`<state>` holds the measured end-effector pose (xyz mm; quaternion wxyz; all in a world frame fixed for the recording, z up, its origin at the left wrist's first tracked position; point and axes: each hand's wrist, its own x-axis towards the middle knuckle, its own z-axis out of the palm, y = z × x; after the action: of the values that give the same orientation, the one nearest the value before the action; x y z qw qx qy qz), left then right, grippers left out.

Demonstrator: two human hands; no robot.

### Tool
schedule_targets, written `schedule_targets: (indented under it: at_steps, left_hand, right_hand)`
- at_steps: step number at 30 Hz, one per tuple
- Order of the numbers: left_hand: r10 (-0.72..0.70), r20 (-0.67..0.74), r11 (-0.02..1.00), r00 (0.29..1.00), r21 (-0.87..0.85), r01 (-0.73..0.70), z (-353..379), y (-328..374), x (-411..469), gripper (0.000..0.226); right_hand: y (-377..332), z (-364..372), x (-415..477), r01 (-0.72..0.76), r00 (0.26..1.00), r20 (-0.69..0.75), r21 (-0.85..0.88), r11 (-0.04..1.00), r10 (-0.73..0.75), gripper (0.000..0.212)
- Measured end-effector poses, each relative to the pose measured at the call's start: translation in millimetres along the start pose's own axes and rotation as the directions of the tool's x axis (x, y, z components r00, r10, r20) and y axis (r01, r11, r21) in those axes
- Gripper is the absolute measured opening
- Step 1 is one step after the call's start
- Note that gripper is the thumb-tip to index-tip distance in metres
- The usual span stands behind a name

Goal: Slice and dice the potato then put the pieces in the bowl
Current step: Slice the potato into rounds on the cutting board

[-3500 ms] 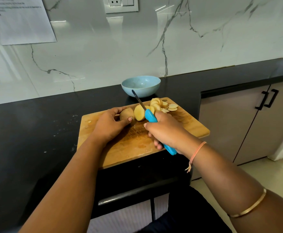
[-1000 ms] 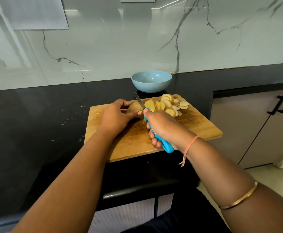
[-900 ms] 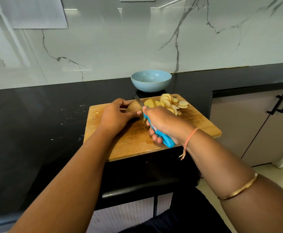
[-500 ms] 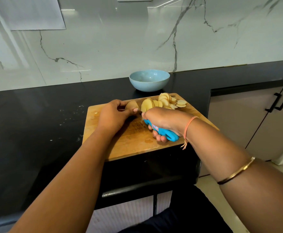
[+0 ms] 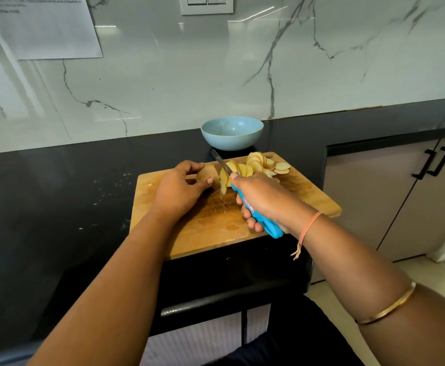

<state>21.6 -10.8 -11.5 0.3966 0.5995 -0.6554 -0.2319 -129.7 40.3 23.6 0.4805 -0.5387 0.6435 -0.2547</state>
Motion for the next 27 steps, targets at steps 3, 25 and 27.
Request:
schedule_targets:
  at_steps: [3,25,27]
  left_hand:
    - [0.001,0.005,1.0,1.0,-0.007,-0.001,0,-1,1,0.036]
    - [0.04,0.002,0.999,0.999,0.005,-0.04,3,-2,2,0.034]
    - [0.065,0.004,0.998,0.998,0.023,-0.065,3,-2,0,0.034]
  right_hand:
    - [-2,4,0,-0.011,0.999,0.035,0.008,1.0,0.011,0.048]
    - [-14,3,17,-0.096,0.985,0.152,0.075,0.993,0.084,0.046]
    - [-21,2,21,-0.091,0.984,0.157,0.065,0.994,0.08,0.04]
